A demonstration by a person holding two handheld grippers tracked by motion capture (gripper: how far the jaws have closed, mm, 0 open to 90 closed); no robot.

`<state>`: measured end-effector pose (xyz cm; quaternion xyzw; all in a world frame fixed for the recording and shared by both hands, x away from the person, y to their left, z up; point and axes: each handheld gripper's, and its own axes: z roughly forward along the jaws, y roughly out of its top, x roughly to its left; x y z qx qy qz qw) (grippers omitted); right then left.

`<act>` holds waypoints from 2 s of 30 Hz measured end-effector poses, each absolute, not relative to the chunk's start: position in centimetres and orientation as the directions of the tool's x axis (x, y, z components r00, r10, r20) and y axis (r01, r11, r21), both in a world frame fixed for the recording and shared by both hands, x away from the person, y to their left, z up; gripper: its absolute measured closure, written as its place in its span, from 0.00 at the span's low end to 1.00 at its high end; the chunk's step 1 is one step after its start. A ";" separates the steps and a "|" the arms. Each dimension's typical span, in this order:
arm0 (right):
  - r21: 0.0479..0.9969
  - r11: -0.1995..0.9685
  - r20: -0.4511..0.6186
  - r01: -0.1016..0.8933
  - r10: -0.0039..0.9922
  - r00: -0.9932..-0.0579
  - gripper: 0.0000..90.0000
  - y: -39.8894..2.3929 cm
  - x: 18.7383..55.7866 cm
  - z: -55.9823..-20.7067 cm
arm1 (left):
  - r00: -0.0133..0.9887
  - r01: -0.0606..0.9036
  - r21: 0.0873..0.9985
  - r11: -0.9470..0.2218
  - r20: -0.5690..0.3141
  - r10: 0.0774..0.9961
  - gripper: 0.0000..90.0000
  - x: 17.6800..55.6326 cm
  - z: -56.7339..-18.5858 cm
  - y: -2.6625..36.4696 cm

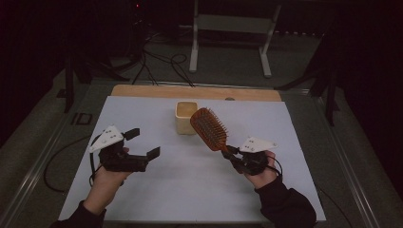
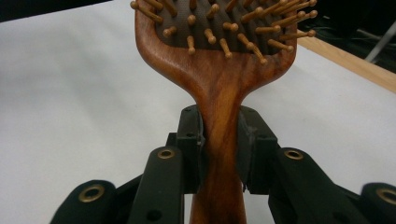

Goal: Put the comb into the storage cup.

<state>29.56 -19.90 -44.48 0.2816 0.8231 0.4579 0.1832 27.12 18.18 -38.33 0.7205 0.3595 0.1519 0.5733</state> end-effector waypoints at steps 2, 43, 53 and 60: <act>0.858 0.422 -0.045 0.293 0.630 -0.775 0.81 -19.9 29.6 -44.5 | 0.698 0.358 0.932 -0.059 -0.225 0.679 0.00 27.5 -37.9 17.3; 0.860 0.429 -0.070 0.277 0.636 -0.768 0.81 -19.1 29.3 -44.4 | 0.534 0.635 0.755 0.164 -0.582 0.613 0.01 33.4 -41.3 6.2; 0.857 0.435 -0.065 0.277 0.624 -0.779 0.81 -18.8 29.3 -44.5 | 0.514 0.642 0.736 0.217 -0.622 0.590 0.12 34.0 -42.0 5.9; 0.854 0.447 -0.075 0.267 0.612 -0.787 0.81 -18.5 29.1 -44.5 | 0.502 0.642 0.722 0.257 -0.650 0.571 0.22 34.2 -42.0 5.9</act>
